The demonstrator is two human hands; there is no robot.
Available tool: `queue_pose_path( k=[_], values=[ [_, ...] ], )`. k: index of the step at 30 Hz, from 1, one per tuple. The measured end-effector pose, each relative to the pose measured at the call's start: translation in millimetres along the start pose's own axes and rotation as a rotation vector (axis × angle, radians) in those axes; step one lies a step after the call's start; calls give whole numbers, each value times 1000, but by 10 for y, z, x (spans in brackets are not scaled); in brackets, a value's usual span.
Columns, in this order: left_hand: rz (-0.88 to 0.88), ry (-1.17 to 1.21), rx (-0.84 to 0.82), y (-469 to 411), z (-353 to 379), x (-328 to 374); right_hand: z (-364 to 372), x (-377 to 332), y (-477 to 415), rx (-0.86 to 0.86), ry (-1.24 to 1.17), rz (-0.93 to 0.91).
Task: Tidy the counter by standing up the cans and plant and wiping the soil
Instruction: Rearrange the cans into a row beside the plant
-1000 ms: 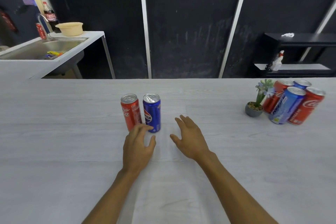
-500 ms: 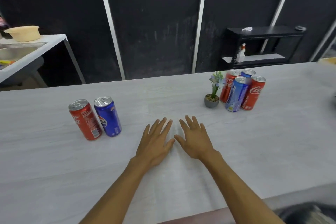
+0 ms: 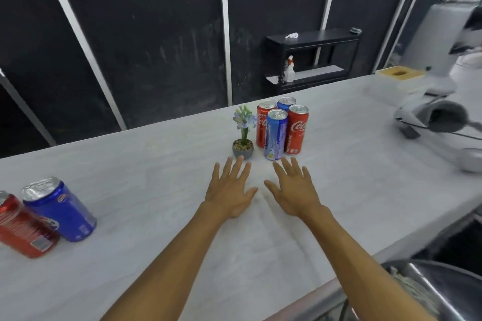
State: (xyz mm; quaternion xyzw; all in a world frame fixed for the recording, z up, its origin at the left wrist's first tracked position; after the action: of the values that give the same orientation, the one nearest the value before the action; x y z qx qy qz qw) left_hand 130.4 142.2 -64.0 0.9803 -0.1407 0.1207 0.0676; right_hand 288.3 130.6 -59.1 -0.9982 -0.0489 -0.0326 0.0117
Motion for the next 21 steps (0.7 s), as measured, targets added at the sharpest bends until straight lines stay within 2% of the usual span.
queue_pose_path(
  k=[9, 14, 21],
  values=[
    [-1, 86, 183, -676, -178, 429, -134, 767, -371, 126, -312, 278],
    [-29, 431, 392, -911, -299, 558, -235, 930, -687, 139, -505, 306],
    [-163, 779, 445, -1161, -315, 630, -370, 885, -1014, 210, -808, 266]
  ],
)
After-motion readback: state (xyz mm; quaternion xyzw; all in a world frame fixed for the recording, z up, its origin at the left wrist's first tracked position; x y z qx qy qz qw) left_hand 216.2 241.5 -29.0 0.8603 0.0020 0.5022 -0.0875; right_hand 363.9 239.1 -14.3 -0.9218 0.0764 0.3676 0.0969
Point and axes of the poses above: each hand's wrist, its own y-axis away from the middle knuckle, its own z-axis out of the palm, x = y × z, the point moved 5 cm from there along -y, towards the middle knuckle, and after that the axes turned 15 degrees about y, right-handed, at the moved point
